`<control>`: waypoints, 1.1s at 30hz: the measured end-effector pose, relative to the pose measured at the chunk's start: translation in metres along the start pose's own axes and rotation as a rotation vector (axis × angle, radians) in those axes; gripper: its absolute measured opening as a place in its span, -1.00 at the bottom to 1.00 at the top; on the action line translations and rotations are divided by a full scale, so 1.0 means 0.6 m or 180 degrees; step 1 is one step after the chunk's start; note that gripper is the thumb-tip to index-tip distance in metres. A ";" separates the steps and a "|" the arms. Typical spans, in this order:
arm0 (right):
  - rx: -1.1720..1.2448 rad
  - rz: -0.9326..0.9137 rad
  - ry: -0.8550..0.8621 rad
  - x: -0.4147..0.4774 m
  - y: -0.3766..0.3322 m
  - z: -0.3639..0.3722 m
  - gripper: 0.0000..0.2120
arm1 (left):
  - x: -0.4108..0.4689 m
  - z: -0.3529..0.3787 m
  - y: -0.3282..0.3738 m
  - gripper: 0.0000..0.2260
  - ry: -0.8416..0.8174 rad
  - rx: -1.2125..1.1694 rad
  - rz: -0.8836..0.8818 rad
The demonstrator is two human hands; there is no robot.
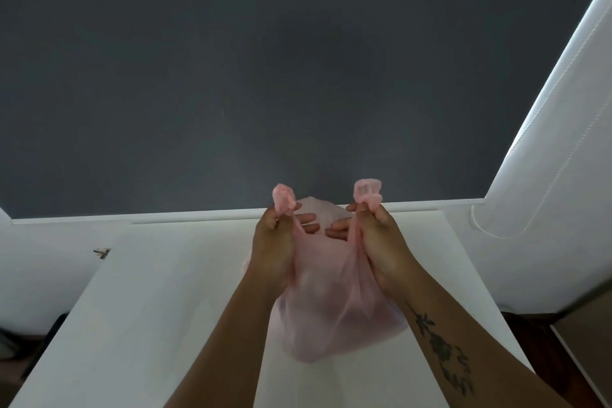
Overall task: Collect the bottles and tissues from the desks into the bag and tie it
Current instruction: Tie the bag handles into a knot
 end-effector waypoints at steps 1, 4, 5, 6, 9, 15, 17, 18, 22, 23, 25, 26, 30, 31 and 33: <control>-0.0037 -0.0030 0.0043 -0.003 0.003 0.000 -0.63 | 0.000 0.002 0.001 -0.71 0.0094 0.0069 0.0041; -0.0397 -0.0179 0.0181 -0.014 0.008 0.011 -0.58 | -0.003 0.006 -0.002 -0.60 0.0217 0.0175 0.0089; -0.0520 -0.0210 0.0216 -0.015 0.010 0.013 -0.58 | -0.004 0.009 -0.002 -0.59 0.0216 0.0143 0.0052; -0.0553 -0.0214 0.0225 -0.016 0.010 0.015 -0.57 | -0.004 0.010 -0.001 -0.57 0.0177 0.0061 -0.0044; -0.0391 -0.0064 0.0154 -0.011 0.002 0.012 -0.60 | -0.005 0.014 0.008 -0.49 -0.0123 -0.0267 -0.0353; 0.2476 0.0481 0.0341 -0.001 -0.020 0.007 -0.85 | -0.005 0.017 0.020 -0.80 -0.0861 -0.2228 -0.0613; 0.2942 0.0526 0.0463 0.008 -0.019 -0.004 -0.85 | 0.002 0.012 0.017 -0.89 -0.0923 -0.2552 -0.0661; 0.2861 0.0518 0.0527 0.012 -0.017 -0.009 -0.80 | 0.004 0.010 0.014 -0.89 -0.0843 -0.2637 -0.0733; 0.2025 0.0404 0.0565 0.013 -0.012 -0.007 -0.59 | 0.018 0.006 -0.003 -0.92 -0.0574 -0.2434 -0.0703; 0.1981 0.0455 0.0475 0.013 -0.013 -0.005 -0.47 | 0.018 0.005 -0.002 -0.87 -0.0631 -0.2315 -0.0643; 0.1974 0.0552 0.0220 0.012 -0.016 -0.005 -0.36 | 0.017 -0.001 0.000 -0.79 -0.0826 -0.2204 -0.0541; 0.2005 0.0557 0.0141 0.012 -0.016 -0.007 -0.38 | 0.016 -0.003 0.003 -0.81 -0.0976 -0.2221 -0.0468; 0.1874 0.0401 0.0386 0.015 -0.015 -0.004 -0.82 | 0.010 0.002 0.004 -0.82 -0.0927 -0.1884 -0.0350; 0.1784 0.0370 0.0483 0.017 -0.013 -0.003 -0.87 | 0.010 0.004 0.002 -0.82 -0.0860 -0.1732 -0.0316; 0.1693 0.0268 0.0588 0.020 -0.008 -0.004 -0.88 | 0.011 0.008 0.000 -0.84 -0.0921 -0.1628 -0.0239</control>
Point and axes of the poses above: each hand's wrist, its own x-axis towards the middle knuckle, its own z-axis out of the palm, y = z × x, the point moved 1 cm from there along x, towards the middle knuckle, and after that the axes turned 13 degrees about -z, right-handed, at the moved point
